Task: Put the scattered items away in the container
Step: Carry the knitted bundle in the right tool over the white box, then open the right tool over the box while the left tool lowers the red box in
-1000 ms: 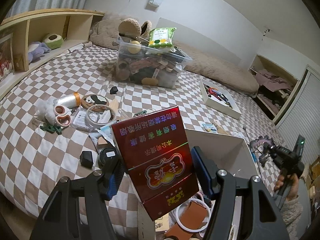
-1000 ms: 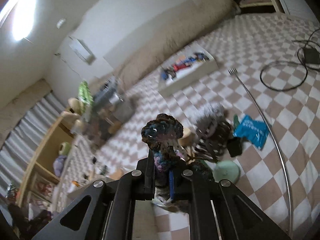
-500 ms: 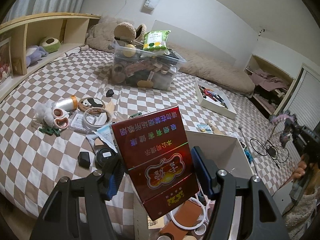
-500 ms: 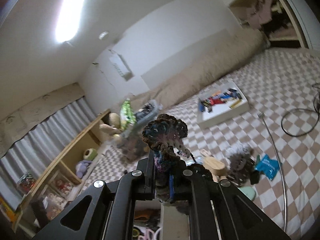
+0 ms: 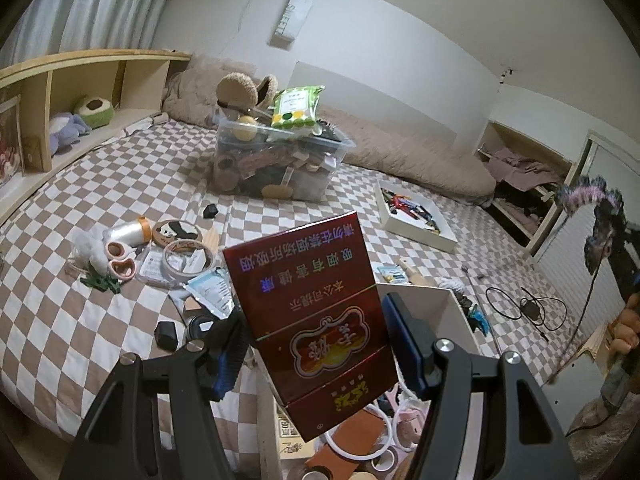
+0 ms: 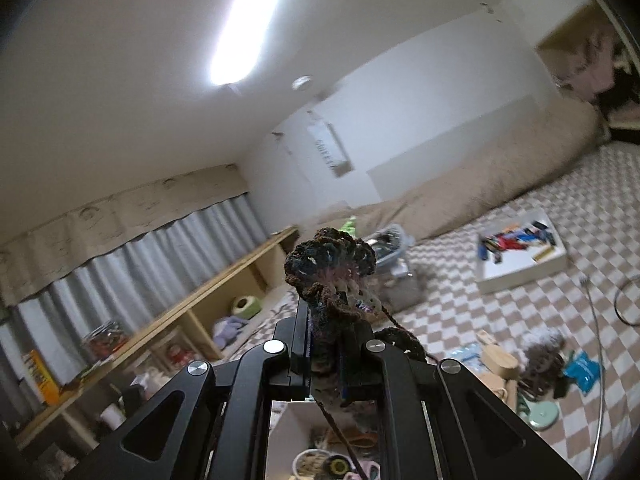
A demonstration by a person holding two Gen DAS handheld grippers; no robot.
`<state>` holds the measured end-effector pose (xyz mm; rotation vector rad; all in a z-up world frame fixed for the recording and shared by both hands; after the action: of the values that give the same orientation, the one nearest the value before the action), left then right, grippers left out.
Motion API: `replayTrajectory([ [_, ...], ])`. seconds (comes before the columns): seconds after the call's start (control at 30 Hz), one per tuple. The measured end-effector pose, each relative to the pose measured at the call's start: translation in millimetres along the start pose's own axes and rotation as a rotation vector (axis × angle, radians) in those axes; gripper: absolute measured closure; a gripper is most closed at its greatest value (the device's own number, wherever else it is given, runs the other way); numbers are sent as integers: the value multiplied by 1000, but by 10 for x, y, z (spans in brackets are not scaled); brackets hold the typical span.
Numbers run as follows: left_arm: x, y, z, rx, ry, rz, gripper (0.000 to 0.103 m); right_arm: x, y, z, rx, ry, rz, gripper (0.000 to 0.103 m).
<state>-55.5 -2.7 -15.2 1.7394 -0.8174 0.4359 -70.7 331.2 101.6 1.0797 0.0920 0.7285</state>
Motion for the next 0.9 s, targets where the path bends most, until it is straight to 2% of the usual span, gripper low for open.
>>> replayTrajectory([
  [0.27, 33, 13, -130, -32, -31, -7, 39, -136, -62, 354, 45, 108, 68, 92],
  [0.4, -19, -24, -150, -38, -37, 8, 39, -341, -239, 427, 60, 101, 147, 92],
  [0.57, -106, -64, -152, -36, -42, 33, 39, -688, -535, 364, 90, 32, 282, 92],
  [0.9, -262, -115, -112, -29, -47, 75, 39, -1355, -1078, -65, 130, -202, 545, 92],
])
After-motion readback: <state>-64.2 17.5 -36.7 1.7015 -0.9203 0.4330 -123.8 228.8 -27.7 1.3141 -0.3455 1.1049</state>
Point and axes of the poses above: each gripper's, at about its wrist camera, not at the fingertips, and x roughly against the way its jaws point, z to its left, y to its top, the point moved 5 cm from there along -x, roughly the way its jaws point, and after that the axes turned 10 degrees about z, right-handed, at the moved point
